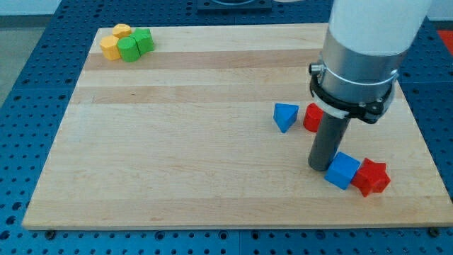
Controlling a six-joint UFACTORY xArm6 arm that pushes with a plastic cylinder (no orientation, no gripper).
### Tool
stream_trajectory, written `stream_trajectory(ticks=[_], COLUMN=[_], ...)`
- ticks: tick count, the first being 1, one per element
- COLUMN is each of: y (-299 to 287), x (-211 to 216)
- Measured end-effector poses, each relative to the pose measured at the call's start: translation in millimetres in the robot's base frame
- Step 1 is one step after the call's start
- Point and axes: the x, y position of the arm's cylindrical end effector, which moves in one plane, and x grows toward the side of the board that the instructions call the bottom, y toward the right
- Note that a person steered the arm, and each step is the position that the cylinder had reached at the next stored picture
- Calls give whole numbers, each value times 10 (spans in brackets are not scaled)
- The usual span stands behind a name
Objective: Move the blue cube along with the red star to the right
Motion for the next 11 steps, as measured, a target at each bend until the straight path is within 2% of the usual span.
stream_trajectory(ticks=[4,11], y=[-71,143], x=[-116,98])
